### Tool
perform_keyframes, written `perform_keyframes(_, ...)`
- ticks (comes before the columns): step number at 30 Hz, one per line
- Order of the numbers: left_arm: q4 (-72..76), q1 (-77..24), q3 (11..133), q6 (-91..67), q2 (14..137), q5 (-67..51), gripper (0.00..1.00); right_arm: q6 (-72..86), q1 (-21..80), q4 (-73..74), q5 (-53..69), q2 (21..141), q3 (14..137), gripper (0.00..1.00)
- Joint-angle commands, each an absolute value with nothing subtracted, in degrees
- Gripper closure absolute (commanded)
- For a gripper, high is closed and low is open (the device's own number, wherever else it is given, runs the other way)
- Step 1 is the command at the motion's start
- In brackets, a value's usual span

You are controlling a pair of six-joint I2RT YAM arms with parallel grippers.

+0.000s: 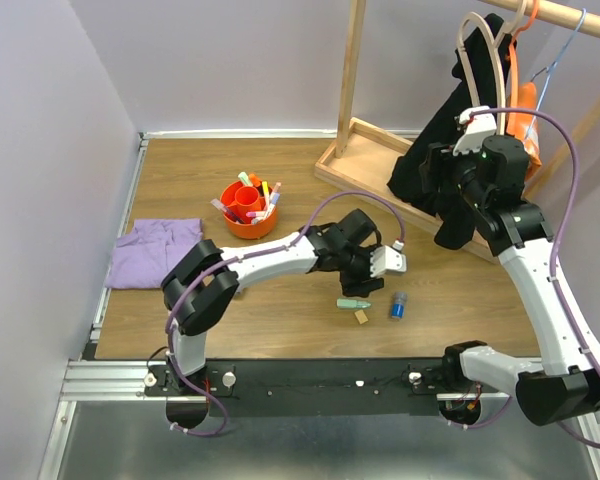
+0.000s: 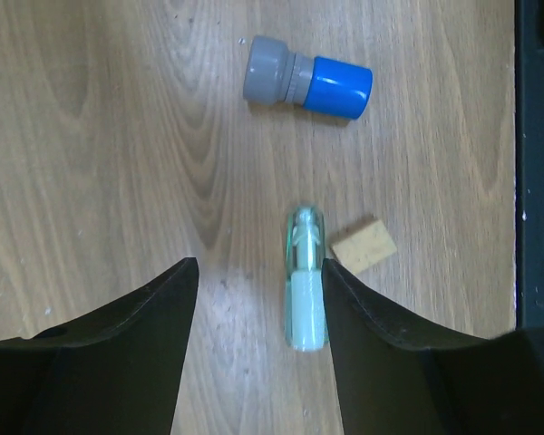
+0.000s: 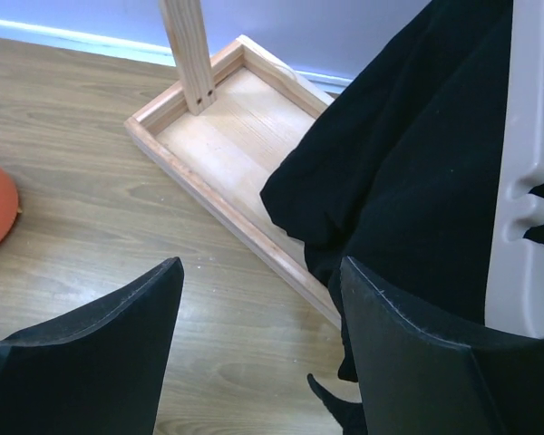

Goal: Sort the stationery into containers
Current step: Pick up the stationery from the center of the board.

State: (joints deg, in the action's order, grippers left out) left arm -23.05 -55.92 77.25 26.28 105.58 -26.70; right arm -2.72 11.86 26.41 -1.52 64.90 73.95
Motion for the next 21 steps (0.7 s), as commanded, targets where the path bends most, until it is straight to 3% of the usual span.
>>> perform_keyframes(1,-23.7,-58.2,79.9,23.4,108.8,-22.5,0.36,-1.0,11.4,24.8,-3.8,62.8,72.2,0.22)
perform_keyframes(21,-23.6,-60.7,78.8,22.0,113.4,-20.1,0.41,-0.4,11.3,23.4,-4.0,60.3,68.2,0.21)
